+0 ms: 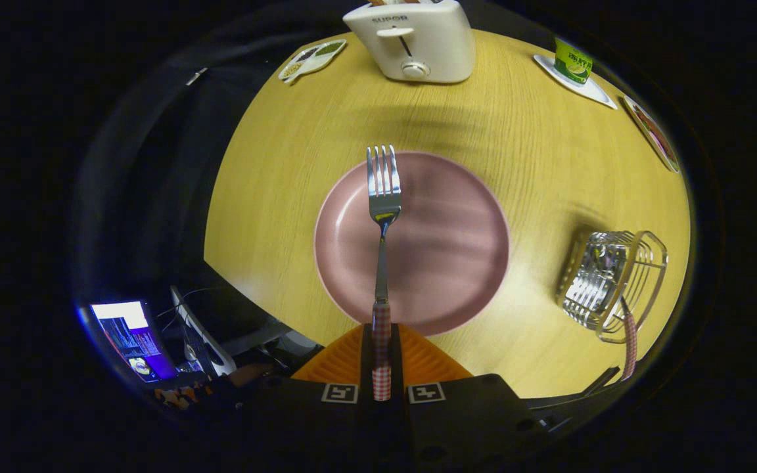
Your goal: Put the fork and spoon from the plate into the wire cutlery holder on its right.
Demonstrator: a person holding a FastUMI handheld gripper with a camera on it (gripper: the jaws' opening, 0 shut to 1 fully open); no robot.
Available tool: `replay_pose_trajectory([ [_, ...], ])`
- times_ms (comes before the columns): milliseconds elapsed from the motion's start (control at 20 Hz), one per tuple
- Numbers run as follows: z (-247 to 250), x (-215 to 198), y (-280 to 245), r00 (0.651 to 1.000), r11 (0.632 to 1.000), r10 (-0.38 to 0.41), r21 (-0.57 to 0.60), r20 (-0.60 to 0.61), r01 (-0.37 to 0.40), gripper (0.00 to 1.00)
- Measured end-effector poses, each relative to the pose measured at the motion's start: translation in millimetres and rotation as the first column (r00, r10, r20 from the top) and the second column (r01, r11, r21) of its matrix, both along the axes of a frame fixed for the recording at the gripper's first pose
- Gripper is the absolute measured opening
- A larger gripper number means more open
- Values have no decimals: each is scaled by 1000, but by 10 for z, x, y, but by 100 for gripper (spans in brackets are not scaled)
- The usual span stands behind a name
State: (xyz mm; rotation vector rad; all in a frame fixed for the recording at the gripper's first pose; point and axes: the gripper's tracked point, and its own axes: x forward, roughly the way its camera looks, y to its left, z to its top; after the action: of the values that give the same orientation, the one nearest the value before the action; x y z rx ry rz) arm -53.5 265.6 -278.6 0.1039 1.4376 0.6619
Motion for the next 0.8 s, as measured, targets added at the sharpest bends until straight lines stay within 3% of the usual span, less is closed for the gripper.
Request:
replay_pose_trajectory([
  [300,591,-17,-822,1000,1000,6,-3,2,-6,13],
  [500,718,49,-1390,999,997,10,-76,-35,-12,13],
  [800,726,-85,-2041,971,967,86,-216,-223,-136,13],
])
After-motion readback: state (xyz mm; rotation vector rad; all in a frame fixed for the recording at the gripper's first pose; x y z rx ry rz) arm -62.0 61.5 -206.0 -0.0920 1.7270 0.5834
